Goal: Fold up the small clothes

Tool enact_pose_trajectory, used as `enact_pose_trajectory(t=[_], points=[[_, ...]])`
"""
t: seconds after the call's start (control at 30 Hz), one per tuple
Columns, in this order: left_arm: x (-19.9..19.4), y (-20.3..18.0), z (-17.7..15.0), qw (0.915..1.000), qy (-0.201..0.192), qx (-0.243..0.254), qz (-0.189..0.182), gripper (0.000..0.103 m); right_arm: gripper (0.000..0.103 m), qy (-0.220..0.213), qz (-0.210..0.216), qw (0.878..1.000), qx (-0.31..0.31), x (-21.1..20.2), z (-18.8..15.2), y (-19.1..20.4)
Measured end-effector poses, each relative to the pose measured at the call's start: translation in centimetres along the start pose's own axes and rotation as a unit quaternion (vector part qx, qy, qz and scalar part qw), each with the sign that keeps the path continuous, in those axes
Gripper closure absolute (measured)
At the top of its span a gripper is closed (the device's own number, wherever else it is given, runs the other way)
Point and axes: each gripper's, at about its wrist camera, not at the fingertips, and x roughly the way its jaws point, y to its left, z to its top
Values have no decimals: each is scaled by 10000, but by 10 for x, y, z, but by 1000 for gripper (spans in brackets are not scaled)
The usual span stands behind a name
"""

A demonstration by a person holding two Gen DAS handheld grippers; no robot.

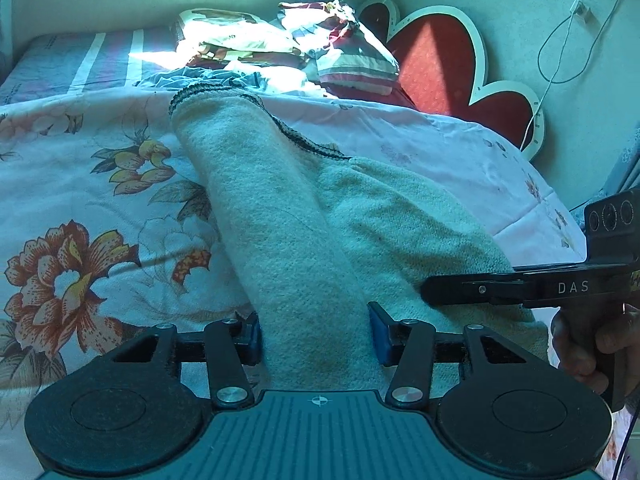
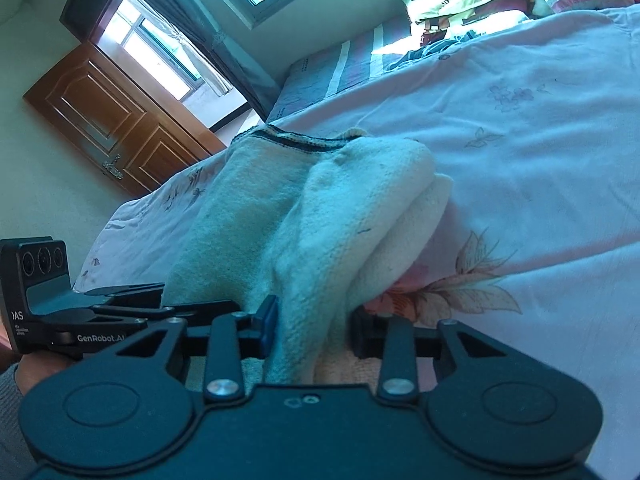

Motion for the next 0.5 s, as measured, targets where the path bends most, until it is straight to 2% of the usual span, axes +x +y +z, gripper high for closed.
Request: enact_pose_trajectory(t=[0.3,0.5], points=[[-30,4,3,9998,-174,24,-54,54,69,-150,90,9997,-176,-1,4,27],[-70,28,-1,9993,-358,-18,37,54,69,-218,241,9985,-433,11,8,62]])
